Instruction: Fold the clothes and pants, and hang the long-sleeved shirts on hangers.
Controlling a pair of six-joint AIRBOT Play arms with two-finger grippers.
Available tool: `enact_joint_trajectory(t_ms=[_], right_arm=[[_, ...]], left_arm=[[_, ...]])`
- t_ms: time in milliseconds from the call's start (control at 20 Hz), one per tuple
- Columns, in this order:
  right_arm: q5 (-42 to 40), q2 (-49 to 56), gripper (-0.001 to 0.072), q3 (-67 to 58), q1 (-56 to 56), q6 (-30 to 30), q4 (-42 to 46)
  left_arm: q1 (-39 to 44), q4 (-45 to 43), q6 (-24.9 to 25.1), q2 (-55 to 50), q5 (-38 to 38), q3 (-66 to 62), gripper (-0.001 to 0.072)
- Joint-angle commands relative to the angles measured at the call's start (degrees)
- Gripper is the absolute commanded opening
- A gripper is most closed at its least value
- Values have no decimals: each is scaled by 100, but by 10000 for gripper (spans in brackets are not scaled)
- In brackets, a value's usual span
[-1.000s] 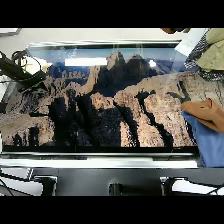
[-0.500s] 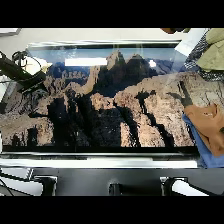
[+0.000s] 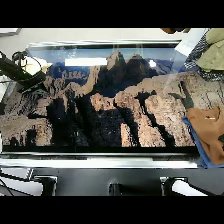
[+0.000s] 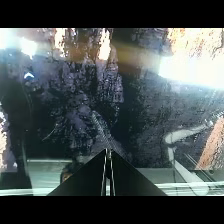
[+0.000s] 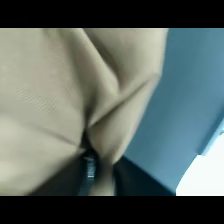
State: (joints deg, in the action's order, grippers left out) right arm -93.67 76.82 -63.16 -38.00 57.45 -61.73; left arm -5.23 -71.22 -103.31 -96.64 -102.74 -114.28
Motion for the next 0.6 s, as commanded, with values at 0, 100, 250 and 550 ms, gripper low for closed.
enact_joint_trajectory(t_ms=[0, 100, 250, 550], right_arm=[[-22, -4, 315, 66, -2, 24, 503], [15, -52, 416, 24, -2, 151, 629], [675, -247, 393, -522, 11, 439, -450], [2282, -826, 165, -1248, 1115, 2044, -3936]], left_arm=[[-4, -2, 0, -2, 4, 2, 59], [-4, -2, 0, -2, 9, 2, 60], [-4, -4, 195, 0, 15, 2, 59], [190, -951, 284, 236, 33, 205, 55]])
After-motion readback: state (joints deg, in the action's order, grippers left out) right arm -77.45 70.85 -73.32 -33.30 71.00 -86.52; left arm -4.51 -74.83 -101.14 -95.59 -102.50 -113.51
